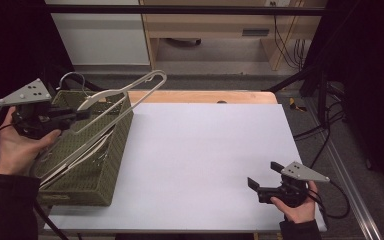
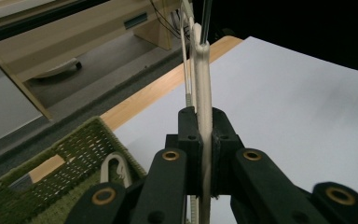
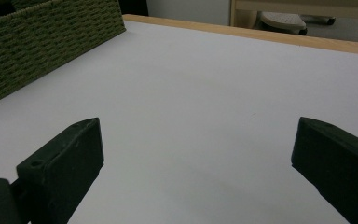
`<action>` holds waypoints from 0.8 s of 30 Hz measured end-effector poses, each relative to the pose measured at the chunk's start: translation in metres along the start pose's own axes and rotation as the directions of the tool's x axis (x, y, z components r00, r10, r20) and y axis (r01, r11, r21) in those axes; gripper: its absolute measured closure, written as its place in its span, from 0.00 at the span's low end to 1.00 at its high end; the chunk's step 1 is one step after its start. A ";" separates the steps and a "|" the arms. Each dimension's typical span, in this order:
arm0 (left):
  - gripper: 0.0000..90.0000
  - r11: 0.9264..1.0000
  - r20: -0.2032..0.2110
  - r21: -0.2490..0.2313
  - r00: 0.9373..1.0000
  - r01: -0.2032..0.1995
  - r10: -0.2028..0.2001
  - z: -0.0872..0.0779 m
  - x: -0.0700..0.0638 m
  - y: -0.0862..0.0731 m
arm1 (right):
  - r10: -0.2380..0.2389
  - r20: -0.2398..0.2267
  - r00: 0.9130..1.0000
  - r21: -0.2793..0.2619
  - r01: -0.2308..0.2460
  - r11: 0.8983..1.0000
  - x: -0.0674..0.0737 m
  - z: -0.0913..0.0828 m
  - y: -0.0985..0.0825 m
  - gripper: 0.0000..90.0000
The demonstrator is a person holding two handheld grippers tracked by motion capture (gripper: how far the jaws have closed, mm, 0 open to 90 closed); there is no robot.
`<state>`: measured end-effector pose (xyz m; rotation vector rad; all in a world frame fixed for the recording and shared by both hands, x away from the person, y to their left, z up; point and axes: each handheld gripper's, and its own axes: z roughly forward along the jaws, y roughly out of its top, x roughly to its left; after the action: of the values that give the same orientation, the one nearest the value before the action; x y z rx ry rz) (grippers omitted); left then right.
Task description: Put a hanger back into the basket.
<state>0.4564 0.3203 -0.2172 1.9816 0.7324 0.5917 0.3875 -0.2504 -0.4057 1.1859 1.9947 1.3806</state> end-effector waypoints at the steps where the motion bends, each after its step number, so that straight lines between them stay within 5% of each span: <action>1: 0.95 1.000 -0.003 -0.003 1.000 0.004 -0.004 0.000 0.004 -0.002 | -0.001 0.002 1.000 -0.001 0.001 1.000 0.000 0.000 0.000 0.03; 15: 0.95 0.999 -0.107 0.041 0.994 0.023 -0.018 -0.003 0.045 -0.037 | -0.007 0.000 1.000 0.006 0.007 1.000 -0.001 0.000 -0.001 0.03; 24: 0.95 0.997 -0.153 0.075 0.988 -0.017 0.029 -0.006 0.059 -0.059 | -0.008 0.003 1.000 -0.005 0.008 1.000 -0.001 -0.003 0.000 0.03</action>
<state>0.4787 0.3890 -0.2595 2.0304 0.8370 0.7477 0.3859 -0.2525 -0.4042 1.1755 1.9906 1.3789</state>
